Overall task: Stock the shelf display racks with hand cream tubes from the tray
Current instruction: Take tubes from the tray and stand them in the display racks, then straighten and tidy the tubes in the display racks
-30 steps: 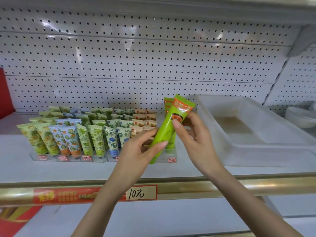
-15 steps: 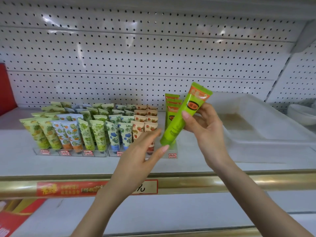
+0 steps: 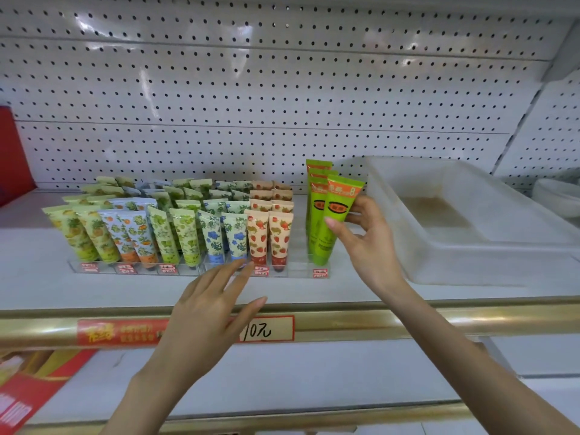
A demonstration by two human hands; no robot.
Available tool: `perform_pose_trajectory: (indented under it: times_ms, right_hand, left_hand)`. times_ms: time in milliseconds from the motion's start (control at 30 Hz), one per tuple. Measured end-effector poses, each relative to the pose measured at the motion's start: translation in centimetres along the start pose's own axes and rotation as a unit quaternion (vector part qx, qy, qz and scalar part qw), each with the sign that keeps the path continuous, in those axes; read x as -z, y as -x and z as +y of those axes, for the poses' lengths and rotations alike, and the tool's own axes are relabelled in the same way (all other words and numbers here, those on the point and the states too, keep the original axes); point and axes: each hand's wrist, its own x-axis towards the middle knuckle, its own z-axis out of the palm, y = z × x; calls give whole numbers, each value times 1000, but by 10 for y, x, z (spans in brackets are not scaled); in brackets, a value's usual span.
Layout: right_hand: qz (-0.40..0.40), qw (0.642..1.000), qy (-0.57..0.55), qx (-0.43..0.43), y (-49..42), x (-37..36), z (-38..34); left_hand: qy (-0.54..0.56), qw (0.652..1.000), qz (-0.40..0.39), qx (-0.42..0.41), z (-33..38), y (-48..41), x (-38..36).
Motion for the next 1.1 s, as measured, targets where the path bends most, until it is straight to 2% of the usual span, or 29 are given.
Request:
perform_pose_trajectory:
  times_ms: [567, 1100]
  right_hand:
    - [-21, 996, 78, -23, 2, -8, 14]
    - [40, 995, 86, -41, 9, -19, 2]
  left_hand:
    - [12, 999, -8, 35, -12, -6, 17]
    - [64, 997, -1, 46, -36, 8, 31]
